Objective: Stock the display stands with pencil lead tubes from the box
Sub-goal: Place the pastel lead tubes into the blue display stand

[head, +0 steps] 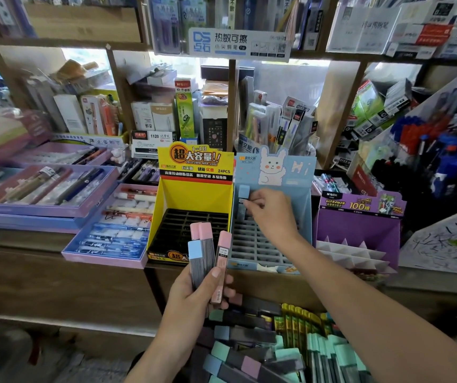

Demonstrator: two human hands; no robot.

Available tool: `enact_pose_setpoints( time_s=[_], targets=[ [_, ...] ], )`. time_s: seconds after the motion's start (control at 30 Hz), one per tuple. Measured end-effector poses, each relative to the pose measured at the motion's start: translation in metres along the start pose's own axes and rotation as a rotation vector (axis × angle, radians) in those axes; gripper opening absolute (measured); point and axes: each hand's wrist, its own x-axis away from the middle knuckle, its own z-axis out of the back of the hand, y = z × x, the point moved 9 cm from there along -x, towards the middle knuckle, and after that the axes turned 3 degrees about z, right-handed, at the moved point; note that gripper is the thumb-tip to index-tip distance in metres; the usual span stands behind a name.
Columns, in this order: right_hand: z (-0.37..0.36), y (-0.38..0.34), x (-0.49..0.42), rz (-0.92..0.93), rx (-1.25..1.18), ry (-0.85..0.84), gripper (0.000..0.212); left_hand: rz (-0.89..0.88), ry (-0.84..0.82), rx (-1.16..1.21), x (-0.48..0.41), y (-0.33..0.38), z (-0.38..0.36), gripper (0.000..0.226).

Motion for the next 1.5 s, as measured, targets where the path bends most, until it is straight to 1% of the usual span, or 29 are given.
enact_pose_setpoints(
  time_s=[0.1, 0.27, 0.4, 0.5, 0.6, 0.67, 0.73, 0.8, 0.9, 1.03, 1.1, 1.17, 1.27, 1.33, 1.5],
  targets=[
    [-0.001, -0.001, -0.001, 0.023, 0.054, 0.027, 0.014, 0.004, 0.002, 0.010, 0.000, 0.000, 0.000, 0.024],
    [-0.001, -0.001, -0.004, 0.021, 0.087, 0.024, 0.014, 0.013, -0.001, 0.014, 0.000, 0.000, 0.000, 0.027],
    [0.004, 0.005, 0.004, -0.024, 0.017, 0.032, 0.013, 0.018, 0.001, 0.031, 0.000, 0.000, 0.000, 0.023],
    [0.014, 0.002, 0.018, -0.012, -0.038, 0.067, 0.009, 0.028, -0.009, 0.042, 0.000, -0.001, 0.000, 0.020],
    [0.012, -0.004, 0.035, -0.043, -0.168, -0.031, 0.012, 0.039, -0.011, 0.042, 0.000, -0.003, 0.001, 0.018],
    [0.005, -0.009, 0.048, -0.087, -0.262, -0.155, 0.014, 0.039, -0.008, 0.039, -0.001, -0.004, 0.001, 0.018],
    [-0.005, -0.014, 0.060, -0.130, -0.337, -0.285, 0.009, 0.039, -0.005, 0.041, -0.002, -0.005, 0.002, 0.019],
    [-0.013, -0.017, 0.070, -0.180, -0.415, -0.378, 0.006, 0.043, -0.006, 0.043, -0.002, -0.005, 0.002, 0.020],
    [-0.023, -0.016, 0.081, -0.277, -0.536, -0.465, 0.020, 0.047, -0.004, 0.059, -0.001, -0.004, 0.001, 0.019],
    [-0.028, -0.015, 0.091, -0.320, -0.603, -0.524, 0.018, 0.044, -0.015, 0.075, 0.001, -0.003, -0.002, 0.018],
    [-0.027, -0.015, 0.091, -0.317, -0.612, -0.510, 0.014, 0.046, -0.017, 0.089, 0.001, -0.004, -0.003, 0.021],
    [-0.021, -0.015, 0.089, -0.311, -0.622, -0.477, 0.011, 0.052, -0.012, 0.101, -0.001, -0.007, -0.002, 0.030],
    [-0.002, -0.011, 0.078, -0.310, -0.660, -0.364, 0.009, 0.054, -0.005, 0.112, -0.002, -0.011, 0.002, 0.036],
    [0.018, -0.008, 0.067, -0.277, -0.620, -0.265, 0.008, 0.055, 0.010, 0.107, -0.003, -0.011, 0.005, 0.035],
    [0.065, -0.008, 0.038, -0.114, -0.386, -0.009, 0.007, 0.044, 0.003, 0.067, -0.003, -0.010, 0.005, 0.018]
  ],
)
